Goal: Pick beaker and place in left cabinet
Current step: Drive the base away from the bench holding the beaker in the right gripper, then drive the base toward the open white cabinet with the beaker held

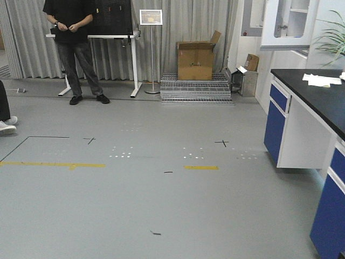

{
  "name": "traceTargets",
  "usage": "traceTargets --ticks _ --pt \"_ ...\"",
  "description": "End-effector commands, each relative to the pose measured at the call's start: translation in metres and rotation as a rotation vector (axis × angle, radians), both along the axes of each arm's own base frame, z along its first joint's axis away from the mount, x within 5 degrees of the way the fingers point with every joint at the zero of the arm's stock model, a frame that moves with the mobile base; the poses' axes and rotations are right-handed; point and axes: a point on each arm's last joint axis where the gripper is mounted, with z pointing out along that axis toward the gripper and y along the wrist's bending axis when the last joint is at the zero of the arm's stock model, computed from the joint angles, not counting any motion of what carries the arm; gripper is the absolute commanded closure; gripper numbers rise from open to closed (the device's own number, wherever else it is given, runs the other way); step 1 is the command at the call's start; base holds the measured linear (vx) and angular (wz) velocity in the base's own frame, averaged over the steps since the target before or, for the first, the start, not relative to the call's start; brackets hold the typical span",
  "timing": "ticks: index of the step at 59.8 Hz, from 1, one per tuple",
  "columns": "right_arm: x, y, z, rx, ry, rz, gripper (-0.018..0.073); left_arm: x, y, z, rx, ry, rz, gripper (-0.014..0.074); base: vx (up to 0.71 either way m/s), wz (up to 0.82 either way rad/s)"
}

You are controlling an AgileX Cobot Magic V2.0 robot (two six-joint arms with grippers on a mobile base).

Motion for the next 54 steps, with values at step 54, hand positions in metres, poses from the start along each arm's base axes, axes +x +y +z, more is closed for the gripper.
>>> traceTargets --ticks 54 --pt "0.0014 -0.0025 0.0111 -0.015 -0.037 -0.028 0.0564 0.0006 -0.0014 0.0123 -0.004 -0.099 -0.018 0.0593 0.6 0.06"
